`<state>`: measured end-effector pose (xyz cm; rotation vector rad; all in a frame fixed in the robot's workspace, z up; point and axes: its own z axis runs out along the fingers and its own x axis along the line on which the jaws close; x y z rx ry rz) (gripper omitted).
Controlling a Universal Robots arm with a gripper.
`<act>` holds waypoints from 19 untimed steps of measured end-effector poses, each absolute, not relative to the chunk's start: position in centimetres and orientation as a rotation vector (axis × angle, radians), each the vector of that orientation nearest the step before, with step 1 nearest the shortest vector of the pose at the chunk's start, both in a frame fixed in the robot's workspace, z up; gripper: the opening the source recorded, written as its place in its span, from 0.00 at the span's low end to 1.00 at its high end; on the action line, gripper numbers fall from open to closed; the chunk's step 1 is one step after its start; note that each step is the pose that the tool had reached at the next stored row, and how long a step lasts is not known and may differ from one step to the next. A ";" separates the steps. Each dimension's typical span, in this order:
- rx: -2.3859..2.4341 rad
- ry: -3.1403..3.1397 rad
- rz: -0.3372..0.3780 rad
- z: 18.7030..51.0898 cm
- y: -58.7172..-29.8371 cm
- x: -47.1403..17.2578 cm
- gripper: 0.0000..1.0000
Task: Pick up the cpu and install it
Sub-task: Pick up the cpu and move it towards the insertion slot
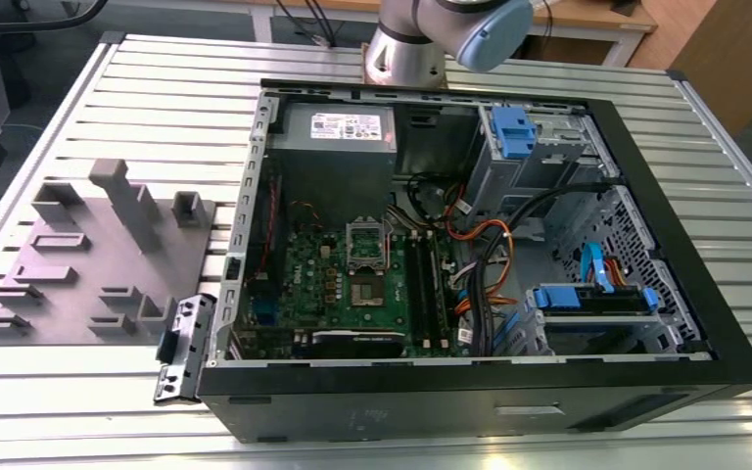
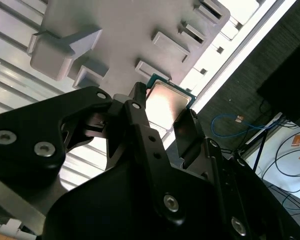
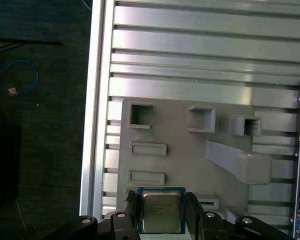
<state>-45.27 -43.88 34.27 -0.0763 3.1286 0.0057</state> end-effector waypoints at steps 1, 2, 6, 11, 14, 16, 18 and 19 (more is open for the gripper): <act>-0.076 3.128 0.006 34.3 -43.9 -45.2 0.47; -0.076 3.128 0.006 34.3 -43.9 -45.1 0.47; -0.076 3.129 0.006 34.3 -43.9 -45.1 0.47; -0.076 3.129 0.006 34.3 -43.9 -44.9 0.47; -0.076 3.129 0.006 34.3 -43.9 -44.7 0.47; -0.076 3.129 0.006 34.3 -43.9 -44.5 0.47; -0.076 3.129 0.006 34.3 -43.9 -44.3 0.47; -0.076 3.129 0.006 34.3 -43.9 -44.1 0.47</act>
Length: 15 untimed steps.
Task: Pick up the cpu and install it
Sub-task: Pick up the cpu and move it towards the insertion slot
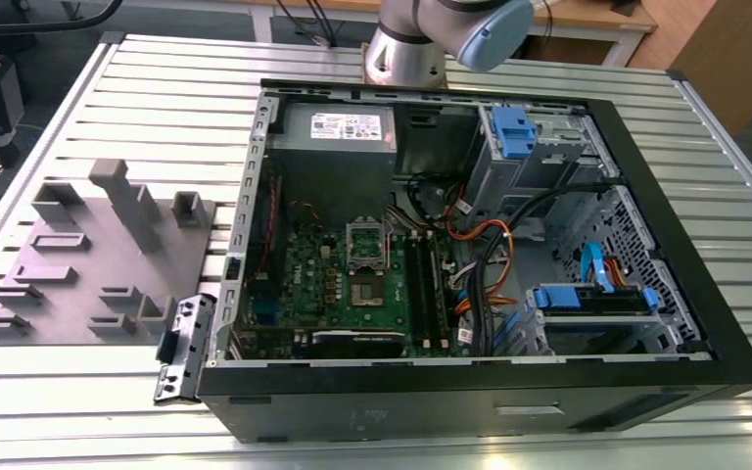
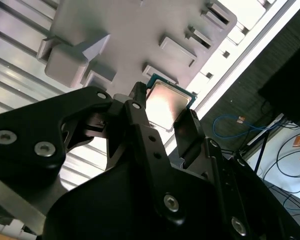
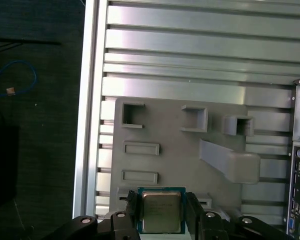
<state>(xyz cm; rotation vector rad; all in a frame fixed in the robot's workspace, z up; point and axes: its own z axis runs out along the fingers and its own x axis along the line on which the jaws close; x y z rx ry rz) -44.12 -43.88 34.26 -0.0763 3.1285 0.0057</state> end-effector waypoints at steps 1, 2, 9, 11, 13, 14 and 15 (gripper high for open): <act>-0.076 3.129 0.006 34.3 -43.9 -43.9 0.47; -0.076 3.129 0.006 34.3 -43.9 -43.8 0.47; -0.076 3.129 0.006 34.3 -43.9 -41.8 0.47; -0.076 3.129 0.006 34.3 -43.9 -41.3 0.47; -0.076 3.128 0.006 34.3 -43.9 -41.0 0.47; -0.076 3.129 0.006 34.3 -43.9 -40.9 0.47; -0.076 3.129 0.006 34.3 -43.9 -40.9 0.47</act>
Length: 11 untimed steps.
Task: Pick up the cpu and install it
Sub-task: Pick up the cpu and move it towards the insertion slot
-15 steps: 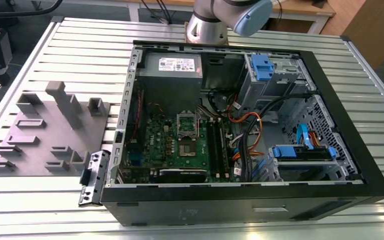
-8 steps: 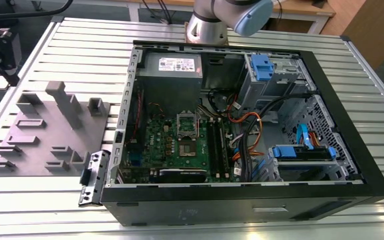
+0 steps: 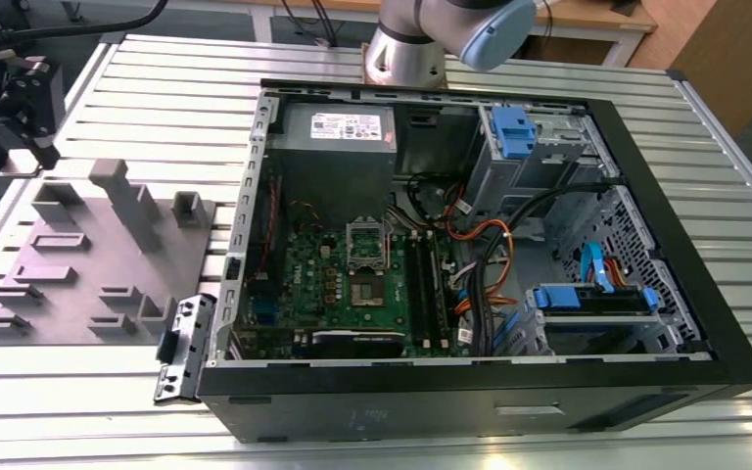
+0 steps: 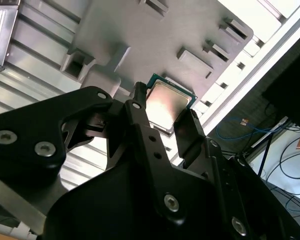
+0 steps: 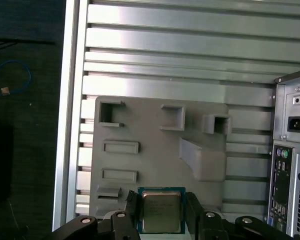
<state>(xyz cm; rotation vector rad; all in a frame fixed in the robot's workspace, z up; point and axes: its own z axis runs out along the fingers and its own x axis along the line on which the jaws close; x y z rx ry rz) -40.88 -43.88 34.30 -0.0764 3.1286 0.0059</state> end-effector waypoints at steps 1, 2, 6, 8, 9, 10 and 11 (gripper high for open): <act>-0.076 3.129 0.007 34.4 -43.9 -40.8 0.47; -0.076 3.129 0.008 34.6 -43.9 -40.8 0.47; -0.077 3.128 0.012 35.4 -43.9 -40.7 0.47; -0.076 3.128 0.013 35.6 -43.9 -40.6 0.47; -0.076 3.128 0.013 35.7 -43.9 -40.6 0.47; -0.076 3.128 0.013 35.6 -43.9 -40.6 0.47; -0.077 3.128 0.013 35.7 -43.9 -40.6 0.47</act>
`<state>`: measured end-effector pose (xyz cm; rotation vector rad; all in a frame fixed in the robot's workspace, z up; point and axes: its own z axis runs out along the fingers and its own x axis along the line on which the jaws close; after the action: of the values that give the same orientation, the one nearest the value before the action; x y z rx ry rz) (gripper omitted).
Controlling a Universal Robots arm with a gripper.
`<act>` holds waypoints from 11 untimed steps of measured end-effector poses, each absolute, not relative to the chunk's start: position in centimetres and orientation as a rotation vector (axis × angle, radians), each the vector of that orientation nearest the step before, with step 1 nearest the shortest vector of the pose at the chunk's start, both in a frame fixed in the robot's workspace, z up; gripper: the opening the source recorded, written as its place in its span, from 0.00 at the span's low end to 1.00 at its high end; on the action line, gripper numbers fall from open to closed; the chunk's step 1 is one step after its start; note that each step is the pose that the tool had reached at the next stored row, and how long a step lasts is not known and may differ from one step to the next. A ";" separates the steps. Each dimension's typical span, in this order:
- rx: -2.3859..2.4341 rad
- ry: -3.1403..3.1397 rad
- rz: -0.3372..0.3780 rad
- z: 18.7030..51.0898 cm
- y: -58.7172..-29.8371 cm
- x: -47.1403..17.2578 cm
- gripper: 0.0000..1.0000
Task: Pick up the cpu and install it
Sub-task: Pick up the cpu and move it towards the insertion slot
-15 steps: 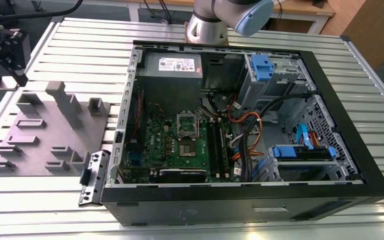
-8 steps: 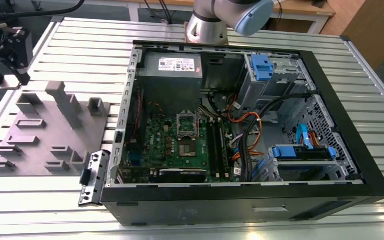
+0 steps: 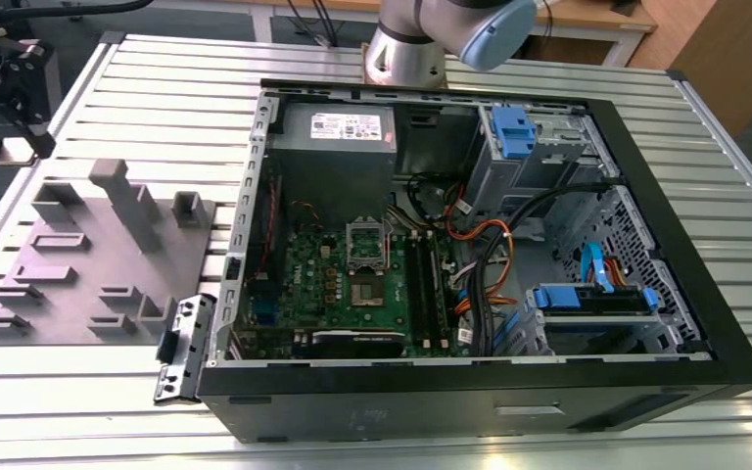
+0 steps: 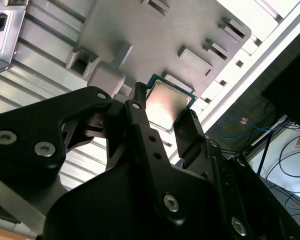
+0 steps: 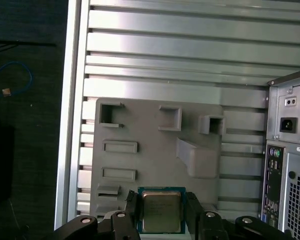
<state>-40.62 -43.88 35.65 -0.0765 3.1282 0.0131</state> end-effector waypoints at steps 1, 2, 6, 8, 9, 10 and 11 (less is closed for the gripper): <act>-0.076 3.128 0.013 35.7 -43.9 -40.6 0.47; -0.077 3.128 0.013 35.7 -43.9 -40.6 0.47; -0.076 3.129 0.013 35.7 -43.9 -40.6 0.47; -0.077 3.128 0.013 35.7 -43.9 -40.5 0.47; -0.077 3.129 0.013 35.7 -43.9 -40.4 0.47; -0.077 3.128 0.013 35.7 -43.9 -40.4 0.47; -0.077 3.128 0.013 35.7 -43.9 -40.3 0.47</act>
<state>-40.33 -43.88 35.68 -0.0766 3.1284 0.0128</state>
